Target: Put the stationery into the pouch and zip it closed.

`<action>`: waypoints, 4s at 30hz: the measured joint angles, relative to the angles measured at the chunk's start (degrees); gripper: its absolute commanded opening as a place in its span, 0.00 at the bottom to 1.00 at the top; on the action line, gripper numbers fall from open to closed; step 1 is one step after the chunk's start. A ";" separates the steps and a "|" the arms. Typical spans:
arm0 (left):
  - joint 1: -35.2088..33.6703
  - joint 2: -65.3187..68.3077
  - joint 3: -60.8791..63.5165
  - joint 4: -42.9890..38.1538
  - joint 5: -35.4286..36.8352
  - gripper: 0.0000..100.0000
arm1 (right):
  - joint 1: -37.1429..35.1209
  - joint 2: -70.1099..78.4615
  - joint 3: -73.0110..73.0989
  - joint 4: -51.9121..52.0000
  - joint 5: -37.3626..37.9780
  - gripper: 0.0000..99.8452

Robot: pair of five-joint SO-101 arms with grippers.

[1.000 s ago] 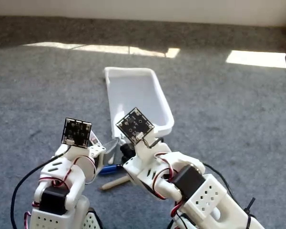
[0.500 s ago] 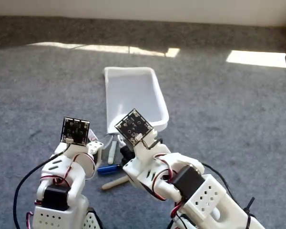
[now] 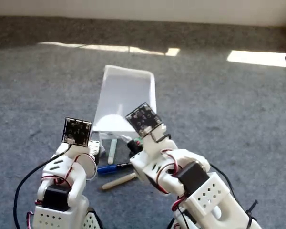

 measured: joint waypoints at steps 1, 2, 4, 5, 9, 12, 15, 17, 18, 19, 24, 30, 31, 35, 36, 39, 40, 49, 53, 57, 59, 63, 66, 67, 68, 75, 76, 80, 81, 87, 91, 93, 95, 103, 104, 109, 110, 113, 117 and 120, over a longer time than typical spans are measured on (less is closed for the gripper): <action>0.00 0.00 -0.35 0.00 0.00 0.01 | 1.32 0.00 0.00 0.09 0.00 0.01; -0.35 0.00 -0.70 0.00 0.00 0.01 | 2.64 0.00 0.00 0.18 0.09 0.01; -2.02 0.00 -1.14 0.00 0.00 0.01 | 5.54 0.00 0.00 0.35 0.09 0.01; -2.90 0.00 -1.23 0.00 0.00 0.01 | 7.03 0.00 0.00 0.35 0.09 0.01; -5.19 0.00 -1.58 0.00 0.09 0.01 | 11.69 -0.35 -2.37 0.44 0.09 0.01; -5.45 0.00 -1.58 0.00 0.09 0.01 | 14.15 -0.35 -2.73 0.44 0.18 0.01; -5.63 0.00 -1.58 0.00 0.09 0.01 | 16.70 -0.26 -4.22 2.46 0.18 0.01; -5.63 0.00 -1.58 0.00 0.09 0.01 | 17.32 -0.35 -6.59 4.66 0.18 0.01; -5.63 0.00 -1.58 0.00 0.09 0.01 | 17.41 -0.35 -7.38 5.63 0.18 0.01; -5.63 0.00 -1.58 0.00 0.09 0.01 | 17.41 -0.35 -8.09 6.51 0.18 0.01; -5.63 0.00 -1.58 0.00 0.09 0.01 | 17.41 -0.35 -9.14 7.65 0.18 0.01; -5.89 0.00 -1.58 0.00 -0.09 0.22 | 13.45 -0.35 -9.23 10.64 0.18 0.01; -5.98 0.00 -1.58 0.00 -0.09 0.23 | 11.87 -0.35 -9.23 11.25 0.18 0.01; -6.77 0.00 -1.58 0.00 2.29 0.23 | 7.47 -2.81 -9.58 11.87 0.18 0.01; -6.77 0.00 -1.58 0.00 2.29 0.23 | 7.47 -4.04 -10.20 12.13 0.18 0.01; -6.77 0.00 -1.58 -0.26 2.29 0.23 | 7.03 -8.09 -10.99 13.71 0.18 0.01; -6.77 0.00 -1.58 -0.35 2.29 0.24 | 7.03 -9.23 -11.08 14.15 0.18 0.01; -6.68 0.00 0.26 -0.97 1.76 0.22 | 6.95 -12.04 -11.08 15.03 0.18 0.01; -6.51 0.00 1.14 -2.99 0.53 0.09 | 6.77 -12.04 -11.08 15.03 0.18 0.01; -6.42 0.00 0.88 -3.16 0.44 0.00 | 6.59 -12.04 -11.08 15.03 0.09 0.10; -6.42 0.00 -0.79 -3.16 0.44 0.01 | 6.51 -12.04 -11.08 15.03 0.09 0.15; -6.51 0.00 -5.80 1.23 0.44 0.01 | 6.51 -12.40 -11.08 15.03 0.09 0.18; -6.42 0.00 -8.09 3.87 0.35 0.01 | 6.59 -12.75 -11.08 15.03 0.09 0.18; -6.51 0.00 -8.44 4.40 0.35 0.01 | 6.59 -12.75 -11.08 15.03 0.09 0.18; -6.68 0.00 -8.62 4.57 0.35 0.01 | 6.59 -12.75 -11.08 15.03 0.09 0.18; -6.51 0.00 -13.27 7.91 0.35 0.01 | 8.62 -12.66 -11.08 13.80 0.09 0.18; -6.51 0.00 -14.42 8.70 0.35 0.01 | 10.02 -12.66 -11.08 12.75 0.09 0.18; -6.51 2.37 -19.08 10.37 0.35 0.01 | 14.86 -12.92 -7.74 7.65 0.09 0.18; -6.51 4.04 -20.22 10.37 0.35 0.01 | 15.65 -12.75 -6.59 6.42 0.09 0.18; -6.59 19.08 -30.86 10.37 0.35 0.01 | 18.46 -12.40 -1.93 0.00 0.09 0.18; -6.59 28.31 -39.82 14.15 0.35 0.01 | 18.90 -12.40 -0.26 -2.02 0.09 0.18; -6.59 31.91 -44.48 16.79 0.35 0.01 | 18.90 -12.40 -0.26 -2.29 0.00 0.18; -6.51 34.99 -49.05 19.43 0.35 0.01 | 18.90 -12.40 -0.26 -2.29 0.00 0.18; -13.71 47.38 -62.33 25.23 0.35 0.01 | 18.99 -11.08 -0.26 -2.37 0.00 0.18; -13.71 49.23 -62.95 25.76 0.35 0.01 | 18.99 -9.58 -0.26 -2.37 0.00 0.18; -13.71 55.21 -63.56 26.46 0.35 0.01 | 18.99 1.05 -0.26 -2.73 0.00 0.18; -13.80 55.30 -63.56 26.55 0.35 0.01 | 18.99 3.34 -0.26 -3.25 0.00 0.18; -15.74 55.30 -63.56 27.43 0.97 0.01 | 18.99 8.97 -0.26 -5.89 0.00 0.18; -20.22 55.65 -63.56 27.78 0.97 0.01 | 18.90 13.10 -0.26 -8.97 0.00 0.18; -22.59 55.65 -63.56 27.78 0.97 0.01 | 16.53 14.68 -0.26 -10.81 0.00 0.18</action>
